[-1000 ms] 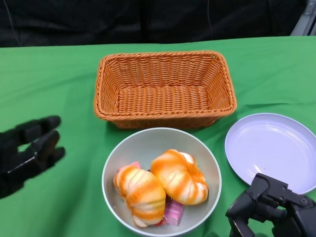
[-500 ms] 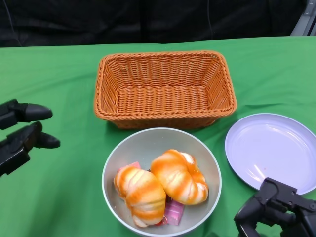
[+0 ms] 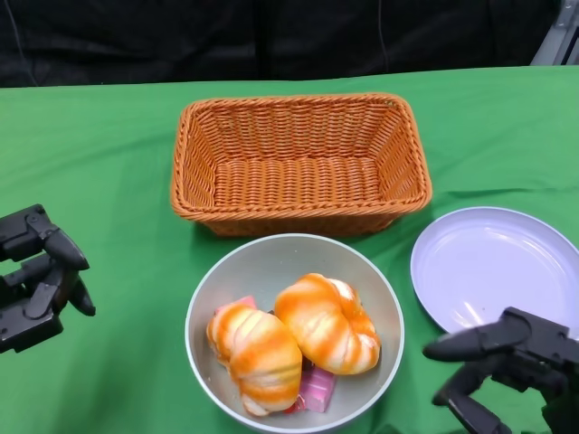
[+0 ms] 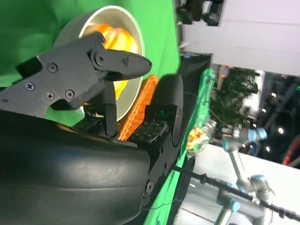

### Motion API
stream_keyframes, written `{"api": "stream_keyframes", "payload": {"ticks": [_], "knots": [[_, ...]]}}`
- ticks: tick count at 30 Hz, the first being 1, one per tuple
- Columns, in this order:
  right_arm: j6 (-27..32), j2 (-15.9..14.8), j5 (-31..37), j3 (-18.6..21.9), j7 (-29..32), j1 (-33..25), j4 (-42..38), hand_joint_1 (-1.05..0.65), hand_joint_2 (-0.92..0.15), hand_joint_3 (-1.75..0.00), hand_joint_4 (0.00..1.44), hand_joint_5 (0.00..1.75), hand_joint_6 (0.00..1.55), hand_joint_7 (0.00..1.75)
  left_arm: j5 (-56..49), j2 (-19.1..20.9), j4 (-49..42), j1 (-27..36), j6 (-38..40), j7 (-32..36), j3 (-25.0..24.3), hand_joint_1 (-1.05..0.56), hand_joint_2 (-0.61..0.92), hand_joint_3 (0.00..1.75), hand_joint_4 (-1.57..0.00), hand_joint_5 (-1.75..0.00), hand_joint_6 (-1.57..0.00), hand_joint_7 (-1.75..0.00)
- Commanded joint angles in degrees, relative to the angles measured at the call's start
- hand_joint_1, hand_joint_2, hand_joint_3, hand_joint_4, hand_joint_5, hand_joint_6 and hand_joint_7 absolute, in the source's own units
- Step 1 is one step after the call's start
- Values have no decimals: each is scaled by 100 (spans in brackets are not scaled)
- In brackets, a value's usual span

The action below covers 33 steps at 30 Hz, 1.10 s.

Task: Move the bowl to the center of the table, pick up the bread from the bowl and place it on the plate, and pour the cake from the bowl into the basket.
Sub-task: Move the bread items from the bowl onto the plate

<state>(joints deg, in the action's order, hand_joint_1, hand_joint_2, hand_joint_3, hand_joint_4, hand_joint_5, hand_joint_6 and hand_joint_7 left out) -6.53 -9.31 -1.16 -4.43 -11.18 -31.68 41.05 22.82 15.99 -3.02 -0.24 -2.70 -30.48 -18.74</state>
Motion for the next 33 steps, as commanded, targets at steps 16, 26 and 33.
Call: {"api": "stream_keyframes", "payload": {"ticks": [16,26,33], "knots": [[2955,-473,4963,-1405,-1517,2185,1225,-80,-92,-11,51,19,45,0,60,-25,-298,-194,-280,80,-11,-8,57,104,-71,-170,-74,-139],[3014,234,6581,-2324,-2144,2903,257,-85,-92,-17,55,15,42,1,47,-29,-295,-154,-249,29,57,-10,57,99,-71,-166,-74,-135],[2812,327,6947,-2547,-2060,3236,-852,-88,-92,-21,52,10,38,0,-66,-50,-235,-79,-386,53,133,-6,60,100,-71,-160,-75,-132]]}}
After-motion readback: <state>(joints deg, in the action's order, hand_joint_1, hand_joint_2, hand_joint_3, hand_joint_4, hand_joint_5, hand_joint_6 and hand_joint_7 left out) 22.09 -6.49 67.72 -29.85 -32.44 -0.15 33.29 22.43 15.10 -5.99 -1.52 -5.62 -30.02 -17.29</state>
